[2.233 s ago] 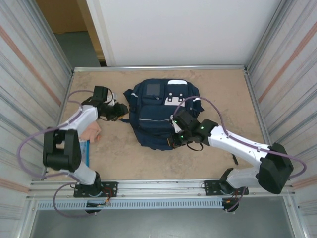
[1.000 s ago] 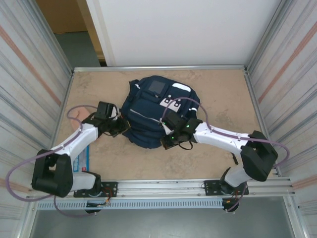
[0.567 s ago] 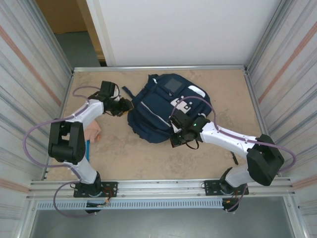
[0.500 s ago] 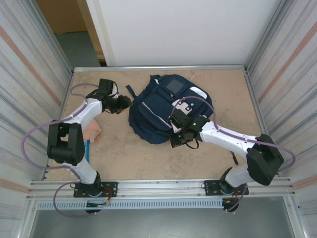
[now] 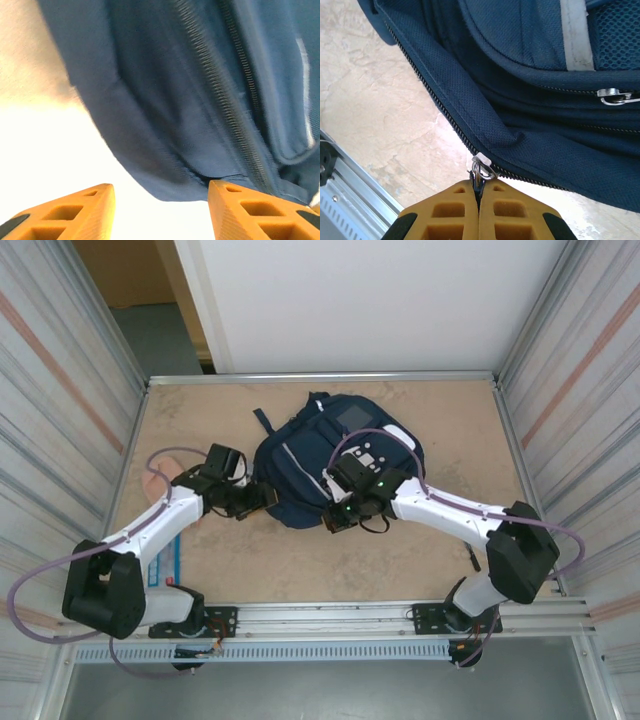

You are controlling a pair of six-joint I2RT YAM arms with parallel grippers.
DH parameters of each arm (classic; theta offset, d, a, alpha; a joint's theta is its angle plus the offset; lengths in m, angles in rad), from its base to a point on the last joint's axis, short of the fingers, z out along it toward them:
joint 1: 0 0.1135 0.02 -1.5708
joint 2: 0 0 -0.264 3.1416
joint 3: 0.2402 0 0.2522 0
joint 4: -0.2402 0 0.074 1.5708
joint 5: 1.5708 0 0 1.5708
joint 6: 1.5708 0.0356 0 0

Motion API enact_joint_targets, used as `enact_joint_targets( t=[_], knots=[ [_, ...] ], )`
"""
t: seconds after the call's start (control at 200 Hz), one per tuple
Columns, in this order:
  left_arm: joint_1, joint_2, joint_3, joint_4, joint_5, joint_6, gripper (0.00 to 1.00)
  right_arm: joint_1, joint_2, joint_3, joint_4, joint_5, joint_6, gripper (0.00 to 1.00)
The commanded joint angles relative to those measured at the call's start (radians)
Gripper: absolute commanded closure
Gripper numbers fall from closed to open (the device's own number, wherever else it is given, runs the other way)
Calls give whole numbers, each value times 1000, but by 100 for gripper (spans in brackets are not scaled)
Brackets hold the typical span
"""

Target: Pack books, pencil case, and school supplies into a backpack

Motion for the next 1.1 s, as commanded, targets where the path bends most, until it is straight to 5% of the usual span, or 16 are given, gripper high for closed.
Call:
enact_joint_targets(
  t=[0.0, 0.341, 0.531, 0.671, 1.097],
  knots=[
    [-7, -41, -54, 105, -56, -104, 47, 42, 17, 50, 32, -50, -16, 100],
    [-34, 28, -103, 161, -117, -117, 53, 71, 48, 30, 48, -17, 16, 100],
    [7, 52, -90, 134, -125, -72, 87, 67, 28, 24, -36, 57, -10, 100],
    [62, 57, -62, 65, -121, -29, 100, 63, 45, 27, -152, 170, -16, 100],
    [233, 46, -68, 51, -52, 46, 100, 2, 65, -51, -261, 480, 46, 94]
  ],
)
